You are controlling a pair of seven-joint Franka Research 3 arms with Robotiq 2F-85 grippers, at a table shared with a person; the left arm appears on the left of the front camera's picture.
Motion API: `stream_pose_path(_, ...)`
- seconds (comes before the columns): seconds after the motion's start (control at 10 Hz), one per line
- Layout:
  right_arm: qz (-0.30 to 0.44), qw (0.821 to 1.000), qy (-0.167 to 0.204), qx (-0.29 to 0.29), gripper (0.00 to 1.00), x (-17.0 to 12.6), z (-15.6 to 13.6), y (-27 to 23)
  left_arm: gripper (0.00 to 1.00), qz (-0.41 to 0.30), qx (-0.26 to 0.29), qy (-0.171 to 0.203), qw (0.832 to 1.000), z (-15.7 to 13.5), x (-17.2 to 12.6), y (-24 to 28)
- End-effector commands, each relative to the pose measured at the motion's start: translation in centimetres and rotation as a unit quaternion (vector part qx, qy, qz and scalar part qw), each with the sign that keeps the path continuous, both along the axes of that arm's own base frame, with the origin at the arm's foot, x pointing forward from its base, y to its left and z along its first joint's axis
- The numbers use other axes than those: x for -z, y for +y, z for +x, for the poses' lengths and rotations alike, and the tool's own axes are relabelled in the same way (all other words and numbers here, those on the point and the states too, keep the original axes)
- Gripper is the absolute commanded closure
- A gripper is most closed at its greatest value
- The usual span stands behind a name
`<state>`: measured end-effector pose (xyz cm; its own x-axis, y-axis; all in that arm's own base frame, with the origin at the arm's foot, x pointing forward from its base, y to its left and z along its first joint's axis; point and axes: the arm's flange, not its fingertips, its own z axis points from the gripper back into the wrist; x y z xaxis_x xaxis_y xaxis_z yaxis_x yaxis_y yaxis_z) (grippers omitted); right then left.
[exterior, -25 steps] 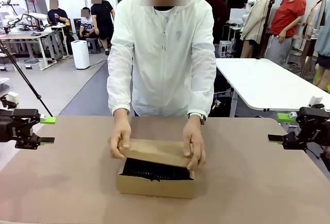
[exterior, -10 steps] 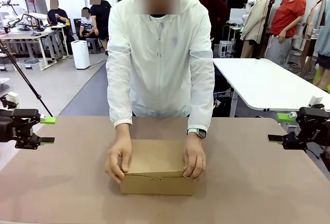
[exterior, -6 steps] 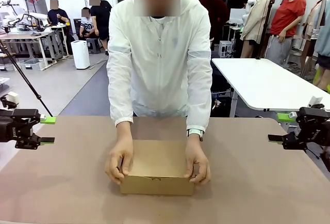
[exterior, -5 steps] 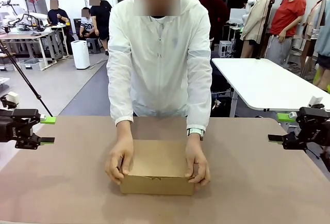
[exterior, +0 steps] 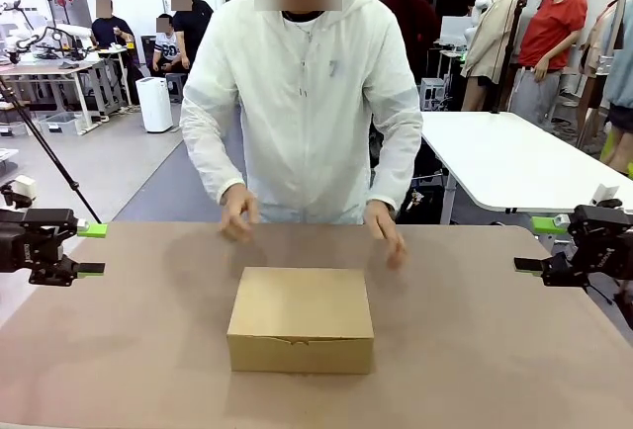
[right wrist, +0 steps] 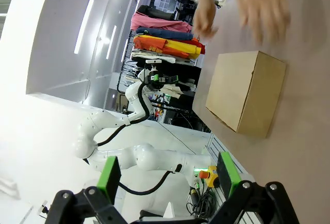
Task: Pack the items into the box.
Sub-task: Close the Mailer Box.
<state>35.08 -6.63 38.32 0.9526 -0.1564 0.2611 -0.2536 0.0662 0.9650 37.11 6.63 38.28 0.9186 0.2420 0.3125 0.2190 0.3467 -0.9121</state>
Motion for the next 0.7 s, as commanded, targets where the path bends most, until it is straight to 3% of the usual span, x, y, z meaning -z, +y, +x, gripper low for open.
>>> stream_pose_path(0.0,0.002,1.0,-0.001,-0.002,0.0,-0.39,-0.03,0.14,0.0,-0.005,-0.006,-0.011,1.0,0.1,0.05,0.14)
stream_pose_path(0.6,0.002,1.0,-0.001,-0.002,0.0,-0.39,-0.03,0.14,0.0,-0.005,-0.006,-0.011,1.0,0.1,0.05,0.14)
